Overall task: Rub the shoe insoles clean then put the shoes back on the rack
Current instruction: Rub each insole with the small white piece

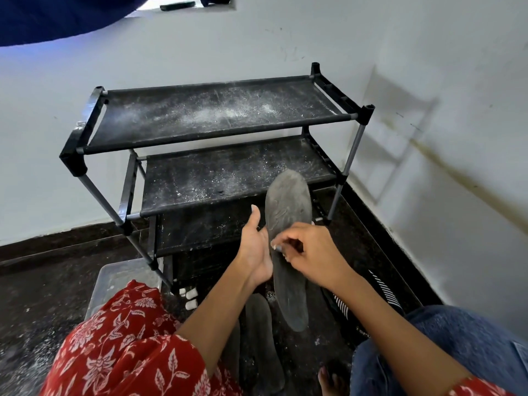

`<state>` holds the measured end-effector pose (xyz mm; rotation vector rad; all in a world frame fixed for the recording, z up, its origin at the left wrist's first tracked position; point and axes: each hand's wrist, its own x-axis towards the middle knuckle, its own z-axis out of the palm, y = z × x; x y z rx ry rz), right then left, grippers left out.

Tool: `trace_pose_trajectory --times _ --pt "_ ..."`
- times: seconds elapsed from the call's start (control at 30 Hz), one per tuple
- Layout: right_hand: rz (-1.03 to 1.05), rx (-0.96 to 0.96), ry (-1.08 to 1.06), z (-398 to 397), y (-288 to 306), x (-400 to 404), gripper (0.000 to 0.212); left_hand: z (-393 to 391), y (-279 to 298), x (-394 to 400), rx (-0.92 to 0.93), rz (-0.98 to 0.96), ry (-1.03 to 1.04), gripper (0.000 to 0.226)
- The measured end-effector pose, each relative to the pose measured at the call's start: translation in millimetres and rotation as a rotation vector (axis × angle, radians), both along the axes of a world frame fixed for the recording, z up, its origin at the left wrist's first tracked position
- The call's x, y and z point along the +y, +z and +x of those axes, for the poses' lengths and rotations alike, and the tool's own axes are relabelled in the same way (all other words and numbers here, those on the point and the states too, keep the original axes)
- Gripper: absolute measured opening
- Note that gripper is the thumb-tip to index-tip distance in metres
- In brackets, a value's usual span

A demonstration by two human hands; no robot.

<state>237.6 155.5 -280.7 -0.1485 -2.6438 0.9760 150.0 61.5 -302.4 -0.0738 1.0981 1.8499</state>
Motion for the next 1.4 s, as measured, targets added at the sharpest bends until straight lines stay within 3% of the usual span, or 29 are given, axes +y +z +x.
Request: trace_pose_trajectory --times 0.27,0.43,0.6,0.83,0.97,1.1,1.2,1.3,1.4 --pt "0.144 -0.014 -0.049 0 -3 -8 0.013 6 0 4 0.067 -0.028 -0.06 0.076" --pt "0.215 0.11 -0.243 -4 2 3 0.009 22 4 6 0.025 -0.037 -0.15 0.073" --pt "0.099 0.261 -0.485 -5 7 14 0.009 29 0 7 -0.049 -0.004 -0.282 0.072" --pt "0.128 0.144 -0.182 -3 -2 -8 0.015 18 2 6 -0.002 -0.057 -0.105 0.07" --pt "-0.095 0.047 -0.126 2 2 -18 0.017 8 2 0 0.064 -0.102 -0.045 0.07" --pt "-0.247 -0.236 0.045 6 13 -14 0.012 3 3 -3 0.068 -0.078 -0.044 0.069" --pt "-0.347 -0.097 -0.108 5 15 -7 0.017 8 3 -3 0.022 -0.073 -0.074 0.072" --pt "-0.072 0.22 -0.382 -2 7 7 0.018 15 3 -2 -0.017 -0.048 -0.147 0.078" --pt "0.134 0.16 -0.372 -3 3 7 0.018 15 2 -1 -0.005 -0.047 -0.159 0.077"
